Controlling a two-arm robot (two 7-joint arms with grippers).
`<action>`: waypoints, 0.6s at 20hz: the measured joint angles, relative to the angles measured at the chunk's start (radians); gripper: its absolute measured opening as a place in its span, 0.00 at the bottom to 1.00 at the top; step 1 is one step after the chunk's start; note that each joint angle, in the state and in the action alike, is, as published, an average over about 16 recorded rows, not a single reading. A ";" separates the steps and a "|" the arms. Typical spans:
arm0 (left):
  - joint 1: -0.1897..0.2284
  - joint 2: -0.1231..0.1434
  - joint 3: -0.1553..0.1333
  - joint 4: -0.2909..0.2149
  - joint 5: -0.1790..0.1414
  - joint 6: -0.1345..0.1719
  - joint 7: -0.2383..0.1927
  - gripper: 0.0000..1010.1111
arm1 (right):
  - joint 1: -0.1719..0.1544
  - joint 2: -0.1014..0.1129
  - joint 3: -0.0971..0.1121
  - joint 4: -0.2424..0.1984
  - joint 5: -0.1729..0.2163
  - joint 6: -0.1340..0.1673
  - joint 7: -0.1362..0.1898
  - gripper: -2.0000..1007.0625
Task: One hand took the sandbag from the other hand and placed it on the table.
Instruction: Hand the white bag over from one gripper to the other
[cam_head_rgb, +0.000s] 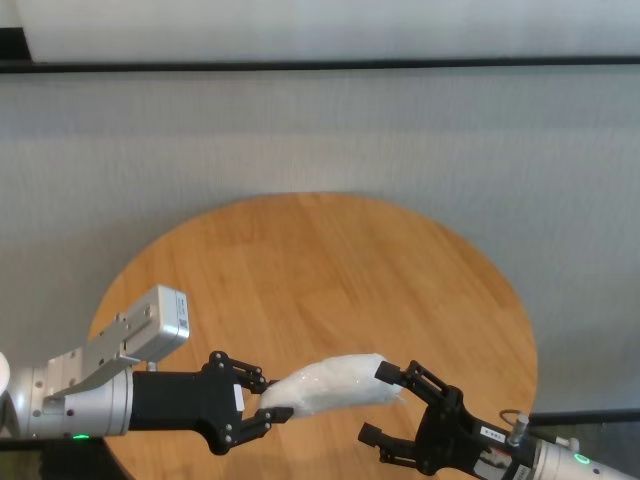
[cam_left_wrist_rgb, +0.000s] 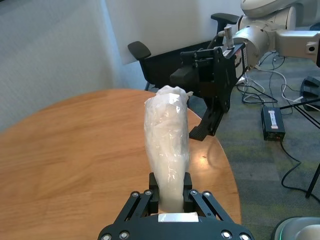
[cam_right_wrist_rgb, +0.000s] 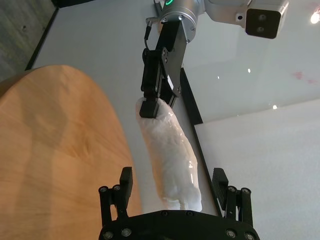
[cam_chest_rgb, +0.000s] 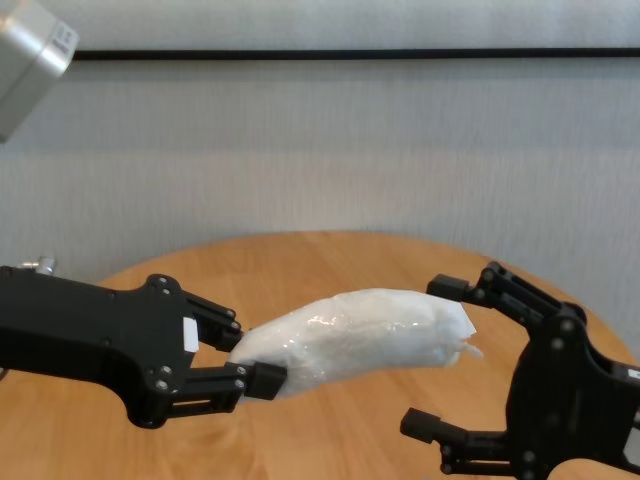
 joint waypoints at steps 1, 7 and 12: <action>0.000 0.000 0.000 0.000 0.000 0.000 0.000 0.28 | 0.002 -0.003 -0.003 0.003 -0.004 0.006 -0.003 0.99; 0.000 0.000 0.000 0.000 0.000 0.000 0.000 0.28 | 0.019 -0.025 -0.023 0.020 -0.026 0.042 -0.019 0.99; 0.000 0.000 0.000 0.000 0.000 0.000 0.000 0.28 | 0.031 -0.036 -0.035 0.031 -0.033 0.065 -0.027 0.99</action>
